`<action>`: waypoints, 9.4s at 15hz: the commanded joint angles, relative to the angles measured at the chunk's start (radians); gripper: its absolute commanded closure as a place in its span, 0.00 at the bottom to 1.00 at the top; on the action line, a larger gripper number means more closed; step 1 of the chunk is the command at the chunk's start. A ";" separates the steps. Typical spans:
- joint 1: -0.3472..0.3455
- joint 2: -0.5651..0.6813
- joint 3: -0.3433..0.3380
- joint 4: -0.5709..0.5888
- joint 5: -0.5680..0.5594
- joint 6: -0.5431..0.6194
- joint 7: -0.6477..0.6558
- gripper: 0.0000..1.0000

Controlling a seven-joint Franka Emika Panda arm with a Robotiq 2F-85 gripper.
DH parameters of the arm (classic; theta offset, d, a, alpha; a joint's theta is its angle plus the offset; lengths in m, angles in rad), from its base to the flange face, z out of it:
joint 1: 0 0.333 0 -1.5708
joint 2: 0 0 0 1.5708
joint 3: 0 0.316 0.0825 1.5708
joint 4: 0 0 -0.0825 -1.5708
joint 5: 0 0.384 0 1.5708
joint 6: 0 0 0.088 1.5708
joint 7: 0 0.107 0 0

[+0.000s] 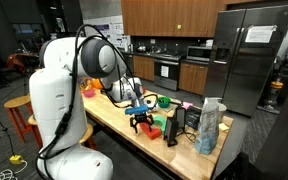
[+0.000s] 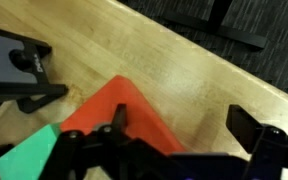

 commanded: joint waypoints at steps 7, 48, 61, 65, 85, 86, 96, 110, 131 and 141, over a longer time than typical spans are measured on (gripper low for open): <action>-0.034 0.003 0.010 -0.040 -0.025 0.085 0.098 0.00; -0.045 -0.240 -0.008 -0.128 0.486 0.270 -0.256 0.00; -0.062 -0.161 -0.015 -0.145 0.571 0.242 -0.377 0.00; -0.076 -0.119 -0.008 -0.143 0.491 0.259 -0.325 0.00; -0.096 -0.086 0.012 -0.136 0.342 0.264 -0.215 0.00; -0.095 -0.091 0.018 -0.133 0.416 0.253 -0.273 0.00; -0.093 -0.083 0.027 -0.097 0.696 0.290 -0.473 0.00; -0.084 -0.007 0.079 -0.142 0.707 0.672 -0.493 0.00; -0.111 -0.083 0.141 -0.141 0.789 0.629 -0.515 0.00; -0.078 -0.256 0.042 -0.073 0.725 0.465 -0.478 0.00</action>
